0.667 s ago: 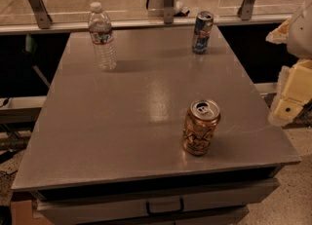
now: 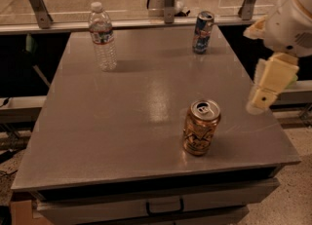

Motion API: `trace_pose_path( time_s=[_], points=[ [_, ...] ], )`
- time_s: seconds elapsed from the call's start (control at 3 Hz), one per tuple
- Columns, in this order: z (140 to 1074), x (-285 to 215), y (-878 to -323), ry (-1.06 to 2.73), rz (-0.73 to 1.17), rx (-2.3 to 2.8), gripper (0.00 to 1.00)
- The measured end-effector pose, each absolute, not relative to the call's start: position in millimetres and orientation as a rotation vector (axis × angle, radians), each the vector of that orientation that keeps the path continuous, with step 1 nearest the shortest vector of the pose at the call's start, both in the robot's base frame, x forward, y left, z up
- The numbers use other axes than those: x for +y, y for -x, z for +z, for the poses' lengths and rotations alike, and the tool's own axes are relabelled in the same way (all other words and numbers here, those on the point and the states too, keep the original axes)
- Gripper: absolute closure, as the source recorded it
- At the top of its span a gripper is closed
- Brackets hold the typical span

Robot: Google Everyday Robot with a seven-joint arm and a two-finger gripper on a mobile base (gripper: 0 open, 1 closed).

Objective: Move water bottle near redbull can

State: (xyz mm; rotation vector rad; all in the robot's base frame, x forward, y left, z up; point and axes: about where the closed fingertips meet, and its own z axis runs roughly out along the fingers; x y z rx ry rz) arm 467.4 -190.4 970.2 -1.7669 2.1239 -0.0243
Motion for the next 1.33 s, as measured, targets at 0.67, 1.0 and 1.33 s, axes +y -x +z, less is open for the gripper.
trace_pose_path(
  time_s=[0.67, 1.0, 1.33],
  points=[
    [964.0, -75.6, -543.1, 1.849, 0.182, 1.824, 0.00],
    [964.0, -75.6, -543.1, 1.849, 0.182, 1.824, 0.00],
    [961.0, -61.1, -559.3, 1.788, 0.247, 1.781, 0.00]
  ],
)
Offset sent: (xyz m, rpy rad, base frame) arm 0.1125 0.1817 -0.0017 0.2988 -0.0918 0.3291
